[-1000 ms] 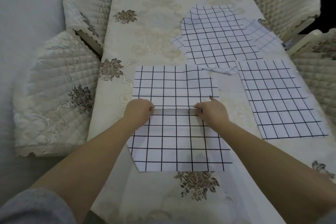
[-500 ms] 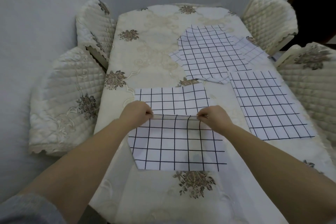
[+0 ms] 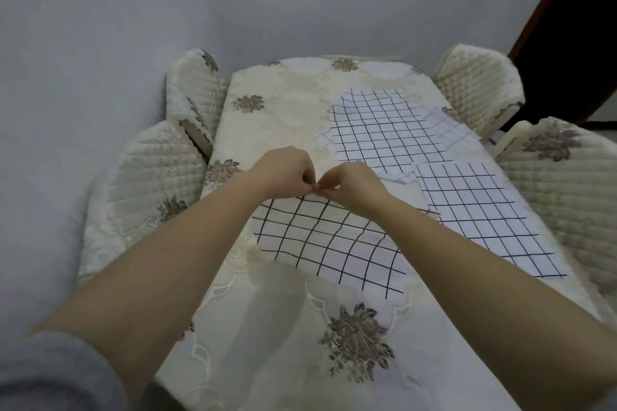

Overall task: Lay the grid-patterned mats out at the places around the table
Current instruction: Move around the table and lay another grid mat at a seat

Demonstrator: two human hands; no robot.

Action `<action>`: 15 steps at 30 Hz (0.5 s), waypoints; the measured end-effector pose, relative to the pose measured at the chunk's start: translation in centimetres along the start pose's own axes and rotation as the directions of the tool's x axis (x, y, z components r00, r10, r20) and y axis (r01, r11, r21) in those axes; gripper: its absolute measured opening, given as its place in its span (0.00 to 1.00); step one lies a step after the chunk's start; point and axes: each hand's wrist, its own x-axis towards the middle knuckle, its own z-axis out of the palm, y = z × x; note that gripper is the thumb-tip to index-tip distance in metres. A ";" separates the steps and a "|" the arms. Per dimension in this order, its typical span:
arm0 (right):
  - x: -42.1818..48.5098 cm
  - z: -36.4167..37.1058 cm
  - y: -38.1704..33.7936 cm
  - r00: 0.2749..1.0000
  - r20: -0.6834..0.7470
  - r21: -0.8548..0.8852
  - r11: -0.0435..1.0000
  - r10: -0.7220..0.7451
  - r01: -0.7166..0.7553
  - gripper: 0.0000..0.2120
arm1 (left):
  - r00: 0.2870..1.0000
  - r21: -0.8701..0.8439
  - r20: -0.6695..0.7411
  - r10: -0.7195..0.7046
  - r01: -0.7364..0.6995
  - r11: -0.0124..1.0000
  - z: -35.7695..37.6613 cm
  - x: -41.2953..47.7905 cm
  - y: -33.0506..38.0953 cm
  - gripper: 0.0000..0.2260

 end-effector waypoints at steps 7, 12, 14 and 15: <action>0.1 -3.0 -0.7 0.995 -0.094 0.094 0.996 0.013 -0.004 0.06 | 0.995 -0.012 -0.078 -0.069 0.068 0.998 -2.5 -1.2 -1.3 0.10; 0.3 -5.0 -0.6 0.988 -0.150 0.232 0.973 0.026 0.010 0.05 | 0.979 -0.129 -0.088 -0.182 0.170 0.977 -2.8 -2.3 -3.6 0.14; 0.3 -5.6 -0.6 0.987 -0.157 0.267 0.964 0.031 0.012 0.05 | 0.982 -0.159 -0.090 -0.165 0.149 0.976 -2.6 -2.7 -4.3 0.12; 0.3 -5.9 -0.5 0.986 -0.160 0.289 0.957 0.038 0.010 0.05 | 0.983 -0.172 -0.093 -0.158 0.140 0.975 -2.5 -2.9 -4.5 0.09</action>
